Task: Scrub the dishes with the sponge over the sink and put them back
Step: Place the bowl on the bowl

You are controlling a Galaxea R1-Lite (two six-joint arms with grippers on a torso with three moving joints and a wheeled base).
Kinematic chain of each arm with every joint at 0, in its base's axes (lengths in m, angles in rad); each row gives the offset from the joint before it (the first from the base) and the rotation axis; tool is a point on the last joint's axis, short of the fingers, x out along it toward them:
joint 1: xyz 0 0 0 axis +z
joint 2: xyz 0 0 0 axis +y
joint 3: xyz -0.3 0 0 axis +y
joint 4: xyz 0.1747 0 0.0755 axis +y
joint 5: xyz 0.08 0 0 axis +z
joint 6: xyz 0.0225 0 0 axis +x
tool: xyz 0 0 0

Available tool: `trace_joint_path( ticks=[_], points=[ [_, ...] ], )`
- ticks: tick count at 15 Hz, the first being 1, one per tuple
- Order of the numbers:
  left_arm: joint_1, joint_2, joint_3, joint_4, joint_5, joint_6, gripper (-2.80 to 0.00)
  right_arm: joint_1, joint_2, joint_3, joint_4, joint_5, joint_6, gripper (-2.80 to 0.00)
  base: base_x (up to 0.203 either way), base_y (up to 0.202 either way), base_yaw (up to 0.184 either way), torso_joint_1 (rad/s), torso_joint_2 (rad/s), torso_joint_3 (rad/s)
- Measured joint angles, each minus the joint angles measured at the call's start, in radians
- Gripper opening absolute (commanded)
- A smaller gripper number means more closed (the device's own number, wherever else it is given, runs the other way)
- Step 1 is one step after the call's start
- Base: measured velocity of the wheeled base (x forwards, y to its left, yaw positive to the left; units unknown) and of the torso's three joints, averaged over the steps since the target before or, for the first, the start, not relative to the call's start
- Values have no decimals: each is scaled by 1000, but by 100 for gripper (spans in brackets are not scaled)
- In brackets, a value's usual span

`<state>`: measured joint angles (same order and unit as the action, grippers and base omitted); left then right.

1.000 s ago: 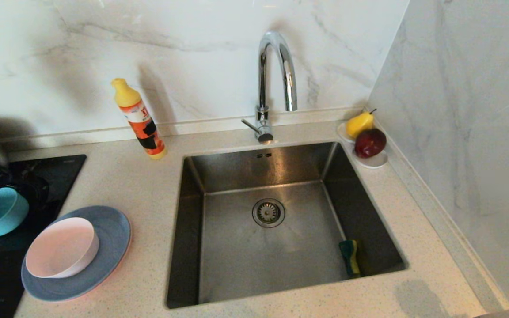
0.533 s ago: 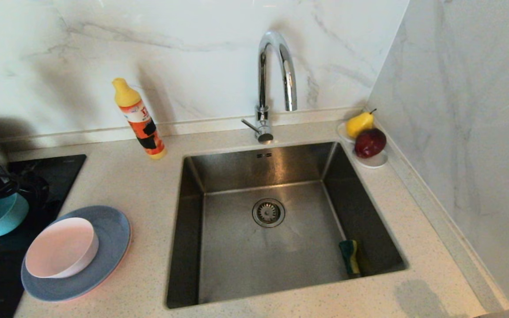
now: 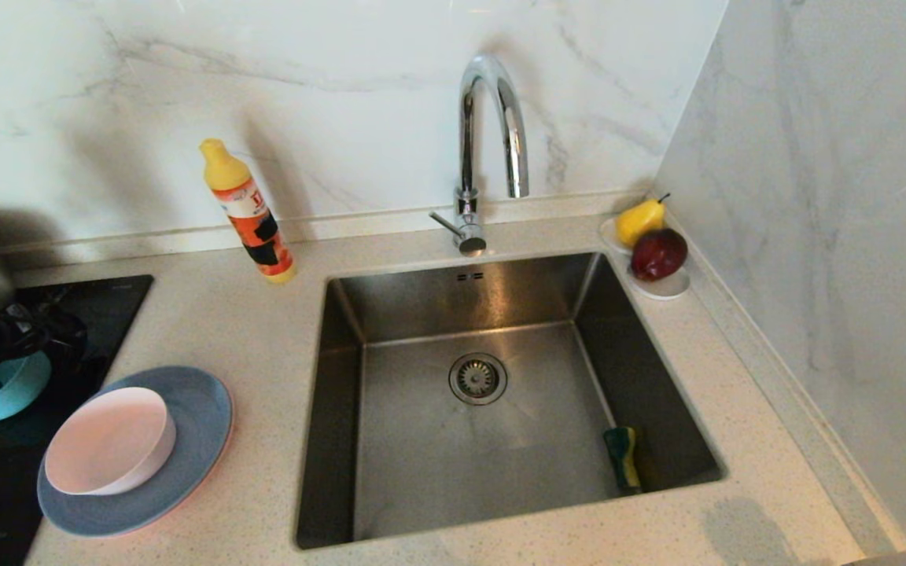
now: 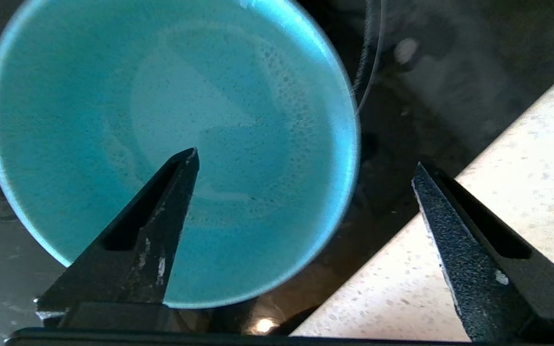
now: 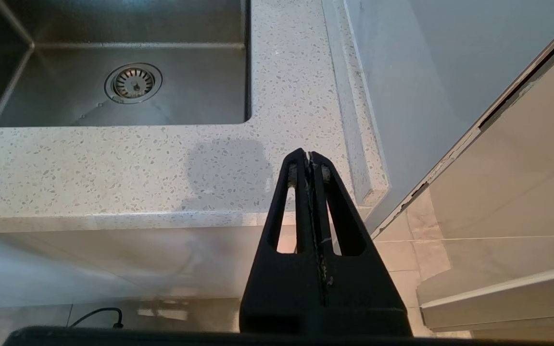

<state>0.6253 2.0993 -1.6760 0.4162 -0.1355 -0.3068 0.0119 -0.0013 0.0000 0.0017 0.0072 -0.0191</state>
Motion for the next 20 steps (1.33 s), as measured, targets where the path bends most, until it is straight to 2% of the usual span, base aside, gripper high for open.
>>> trace_joint_path(
  ticks=[1, 2, 3, 16, 20],
  points=[
    [0, 6, 0, 0, 0, 0, 0, 0, 0, 0, 0, 0, 0, -280, 0, 0, 0, 0, 0, 0],
    [0, 12, 3, 0, 1, 2, -133, 0, 0, 0, 0, 0, 0, -280, 0, 0, 0, 0, 0, 0],
    [0, 15, 6, 1, 0, 4, -280, 0, 0, 0, 0, 0, 0, -280, 0, 0, 0, 0, 0, 0],
    [-1, -31, 17, 15, 1, -6, -280, 0, 0, 0, 0, 0, 0, -280, 0, 0, 0, 0, 0, 0],
    [-6, -101, 11, 90, -1, 2, -280, 0, 0, 0, 0, 0, 0, -280, 0, 0, 0, 0, 0, 0]
  ],
)
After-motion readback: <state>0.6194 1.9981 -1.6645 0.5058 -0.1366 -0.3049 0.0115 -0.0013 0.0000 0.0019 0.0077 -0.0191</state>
